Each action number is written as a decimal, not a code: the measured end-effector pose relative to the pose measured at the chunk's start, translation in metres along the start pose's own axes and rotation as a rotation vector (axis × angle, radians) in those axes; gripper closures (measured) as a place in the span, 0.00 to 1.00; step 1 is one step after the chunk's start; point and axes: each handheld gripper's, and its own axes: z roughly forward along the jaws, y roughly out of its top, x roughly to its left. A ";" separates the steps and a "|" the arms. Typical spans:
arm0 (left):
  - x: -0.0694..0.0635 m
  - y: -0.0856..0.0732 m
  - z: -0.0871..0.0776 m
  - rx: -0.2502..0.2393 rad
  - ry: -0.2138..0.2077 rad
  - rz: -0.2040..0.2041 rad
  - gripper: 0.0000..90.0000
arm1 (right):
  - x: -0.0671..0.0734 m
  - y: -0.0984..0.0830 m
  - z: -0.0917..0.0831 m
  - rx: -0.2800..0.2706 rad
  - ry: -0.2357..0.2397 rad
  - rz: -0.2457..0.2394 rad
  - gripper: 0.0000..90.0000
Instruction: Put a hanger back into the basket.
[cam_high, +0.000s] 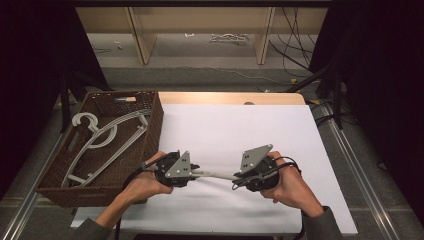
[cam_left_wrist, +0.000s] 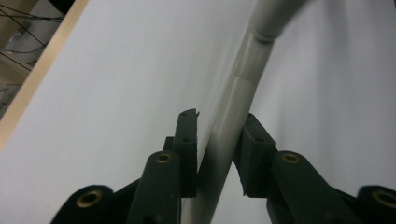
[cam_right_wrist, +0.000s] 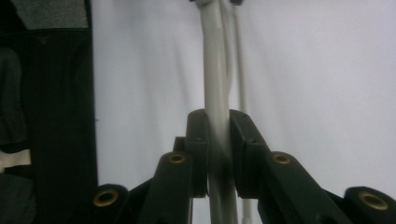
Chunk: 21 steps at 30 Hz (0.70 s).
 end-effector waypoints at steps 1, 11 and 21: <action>0.000 0.000 -0.001 -0.007 -0.021 -0.015 0.82 | -0.002 -0.001 -0.001 -0.008 -0.011 0.011 0.87; -0.008 0.012 0.000 -0.053 -0.022 -0.088 0.88 | -0.011 -0.005 -0.011 -0.064 -0.113 0.155 0.66; 0.005 0.013 -0.009 -0.094 0.017 -0.242 0.88 | -0.019 -0.003 -0.025 -0.266 -0.259 0.301 0.38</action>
